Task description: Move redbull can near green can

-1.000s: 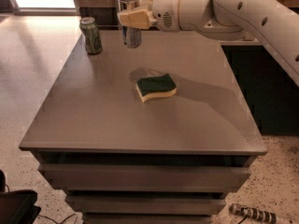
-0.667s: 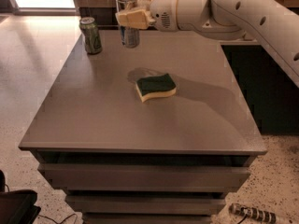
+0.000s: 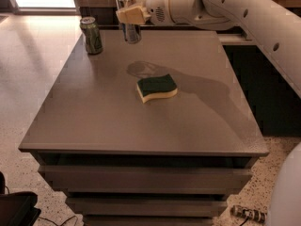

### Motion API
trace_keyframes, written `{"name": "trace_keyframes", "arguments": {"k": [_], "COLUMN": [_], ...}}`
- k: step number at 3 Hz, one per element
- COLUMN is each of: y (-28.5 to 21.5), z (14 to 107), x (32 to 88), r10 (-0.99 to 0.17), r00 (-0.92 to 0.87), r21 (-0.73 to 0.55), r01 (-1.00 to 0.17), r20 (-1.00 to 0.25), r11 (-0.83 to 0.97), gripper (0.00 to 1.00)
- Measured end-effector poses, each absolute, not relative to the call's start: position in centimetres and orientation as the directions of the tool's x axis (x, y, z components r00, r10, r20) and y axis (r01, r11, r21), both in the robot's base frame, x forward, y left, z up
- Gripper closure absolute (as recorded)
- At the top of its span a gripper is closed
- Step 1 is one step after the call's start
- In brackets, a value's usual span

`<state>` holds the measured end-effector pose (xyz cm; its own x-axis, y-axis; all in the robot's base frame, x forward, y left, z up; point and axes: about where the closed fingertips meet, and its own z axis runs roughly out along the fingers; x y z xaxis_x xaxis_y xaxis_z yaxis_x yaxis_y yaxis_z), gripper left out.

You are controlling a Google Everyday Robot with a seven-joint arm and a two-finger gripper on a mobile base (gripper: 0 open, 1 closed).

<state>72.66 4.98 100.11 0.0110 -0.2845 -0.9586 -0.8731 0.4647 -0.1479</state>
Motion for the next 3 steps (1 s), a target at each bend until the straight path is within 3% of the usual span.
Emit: {"name": "trace_keyframes", "arguments": {"k": [3], "y": [6.4], "z": [96.0], "x": [79.3], "r10": [-0.271], "r00": [-0.053], "r21": [-0.084], "r01": [-0.879], "r20": [-0.961], "r11": [0.469], "gripper": [1.0]}}
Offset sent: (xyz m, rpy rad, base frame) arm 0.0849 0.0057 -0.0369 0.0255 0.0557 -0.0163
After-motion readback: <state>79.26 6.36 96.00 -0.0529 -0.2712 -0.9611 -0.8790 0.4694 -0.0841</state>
